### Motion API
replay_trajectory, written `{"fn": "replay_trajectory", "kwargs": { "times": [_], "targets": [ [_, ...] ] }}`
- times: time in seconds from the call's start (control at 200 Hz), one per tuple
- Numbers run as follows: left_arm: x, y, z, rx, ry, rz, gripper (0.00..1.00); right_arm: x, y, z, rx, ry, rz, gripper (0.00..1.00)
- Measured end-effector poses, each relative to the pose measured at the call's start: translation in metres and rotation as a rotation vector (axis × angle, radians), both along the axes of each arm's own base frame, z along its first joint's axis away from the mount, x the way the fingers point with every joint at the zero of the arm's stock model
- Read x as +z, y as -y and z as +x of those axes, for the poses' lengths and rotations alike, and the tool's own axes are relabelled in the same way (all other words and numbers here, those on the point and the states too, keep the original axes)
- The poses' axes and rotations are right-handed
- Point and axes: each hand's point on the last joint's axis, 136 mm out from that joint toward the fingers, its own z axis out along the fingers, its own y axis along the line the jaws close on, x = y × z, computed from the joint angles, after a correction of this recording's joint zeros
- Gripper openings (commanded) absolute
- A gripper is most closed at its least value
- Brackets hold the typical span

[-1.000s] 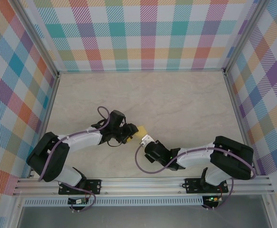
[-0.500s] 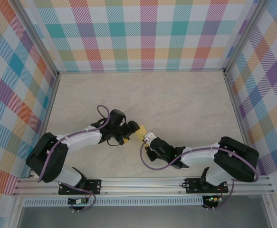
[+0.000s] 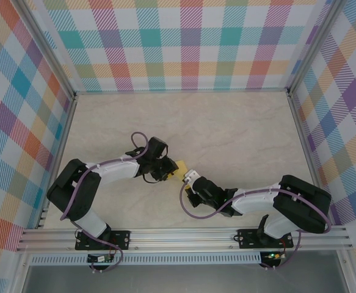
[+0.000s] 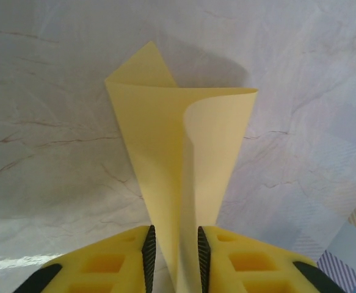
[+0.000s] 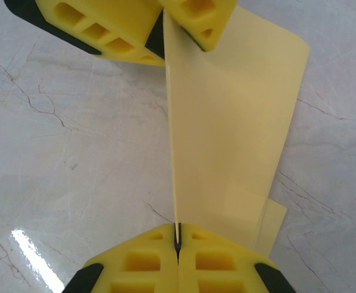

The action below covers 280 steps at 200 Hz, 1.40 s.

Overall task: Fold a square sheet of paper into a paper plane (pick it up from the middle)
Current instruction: Fold the wing for the fifth time at the center of the table.

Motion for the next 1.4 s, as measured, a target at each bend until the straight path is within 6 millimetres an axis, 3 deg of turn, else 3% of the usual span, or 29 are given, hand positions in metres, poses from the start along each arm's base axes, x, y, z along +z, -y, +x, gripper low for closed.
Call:
{"fn": "replay_trajectory", "kwargs": {
  "times": [0.11, 0.24, 0.6, 1.1, 1.205, 1.305, 1.34, 1.4],
  "targets": [
    [-0.002, -0.002, -0.001, 0.002, -0.012, 0.007, 0.06, -0.001, 0.000, 0.000, 0.006, 0.004, -0.008, 0.09],
    [-0.002, -0.004, -0.002, -0.001, -0.026, 0.007, 0.00, -0.002, 0.001, -0.001, 0.020, 0.010, -0.024, 0.16],
    [0.003, -0.001, 0.000, -0.022, -0.031, -0.001, 0.00, -0.007, 0.005, -0.002, 0.058, 0.031, -0.081, 0.21],
    [0.002, -0.001, -0.001, -0.023, -0.035, 0.002, 0.00, -0.013, 0.006, 0.000, 0.066, 0.046, -0.120, 0.13],
    [0.002, -0.002, -0.001, -0.023, -0.036, 0.003, 0.07, -0.013, 0.006, 0.000, 0.061, 0.042, -0.116, 0.07],
    [0.001, -0.003, -0.002, -0.028, -0.038, 0.010, 0.22, -0.013, 0.006, 0.001, 0.045, 0.026, -0.102, 0.02],
    [0.000, -0.004, -0.003, -0.029, -0.042, 0.016, 0.31, -0.013, 0.006, 0.001, 0.038, 0.016, -0.094, 0.01],
    [-0.002, -0.008, -0.005, -0.036, -0.044, 0.037, 0.34, -0.014, 0.006, 0.001, 0.026, -0.005, -0.076, 0.00]
  ]
}}
